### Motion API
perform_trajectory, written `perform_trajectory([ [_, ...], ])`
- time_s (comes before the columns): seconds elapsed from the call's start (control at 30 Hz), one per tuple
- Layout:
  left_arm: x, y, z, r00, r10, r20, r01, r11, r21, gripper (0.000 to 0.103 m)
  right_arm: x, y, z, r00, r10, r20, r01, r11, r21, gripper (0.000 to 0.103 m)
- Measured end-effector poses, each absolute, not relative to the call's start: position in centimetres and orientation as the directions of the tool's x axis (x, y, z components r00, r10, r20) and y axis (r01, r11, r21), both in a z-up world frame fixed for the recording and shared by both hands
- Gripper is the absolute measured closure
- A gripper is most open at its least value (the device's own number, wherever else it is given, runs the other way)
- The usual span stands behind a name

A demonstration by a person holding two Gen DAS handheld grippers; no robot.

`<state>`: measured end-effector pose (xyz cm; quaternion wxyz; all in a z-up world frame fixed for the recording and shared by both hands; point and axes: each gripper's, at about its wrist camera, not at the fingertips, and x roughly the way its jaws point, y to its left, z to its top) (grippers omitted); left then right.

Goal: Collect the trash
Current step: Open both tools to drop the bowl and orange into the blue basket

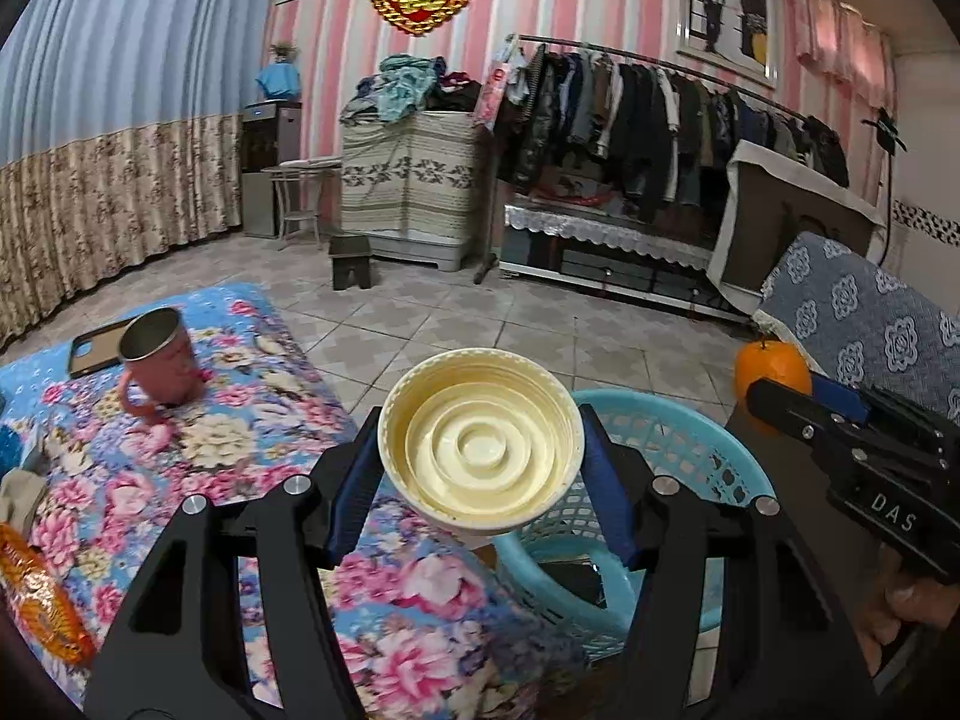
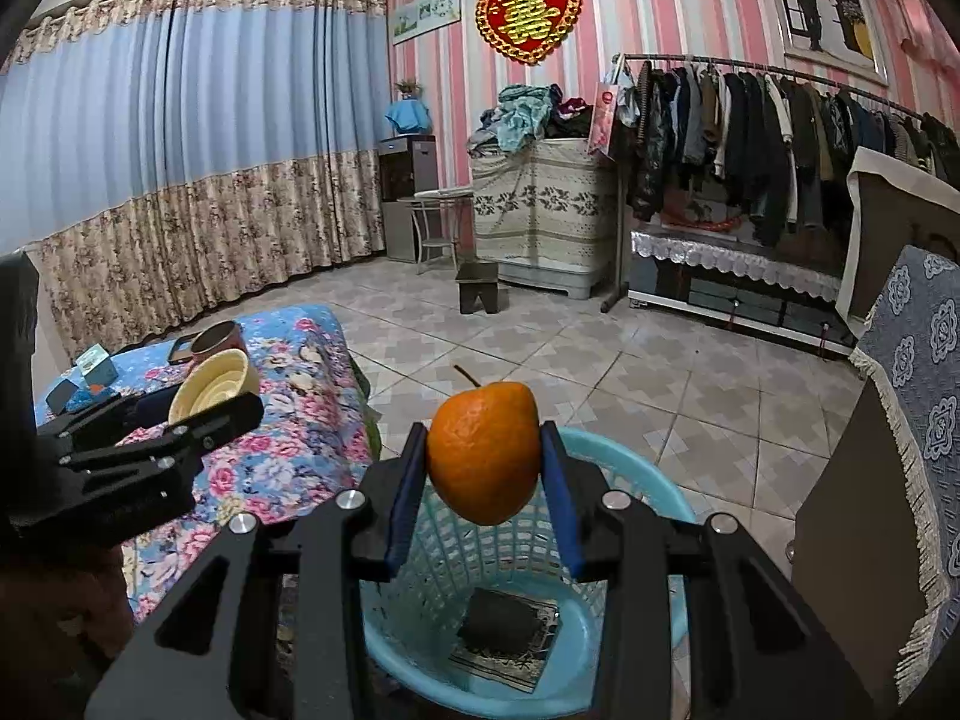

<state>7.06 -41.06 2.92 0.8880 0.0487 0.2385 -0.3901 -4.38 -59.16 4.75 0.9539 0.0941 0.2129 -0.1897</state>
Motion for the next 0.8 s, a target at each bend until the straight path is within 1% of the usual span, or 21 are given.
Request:
perform_trajectory([
  [0.8, 5.9, -45.8, 1.6, 0.534, -0.698, -0.477, 0.767, 0.637, -0.074, 0.042, -6.7, -63.7, 3.1, 0.802, -0.383, -0.458, 0.487, 0.863, 0.132, 0.066],
])
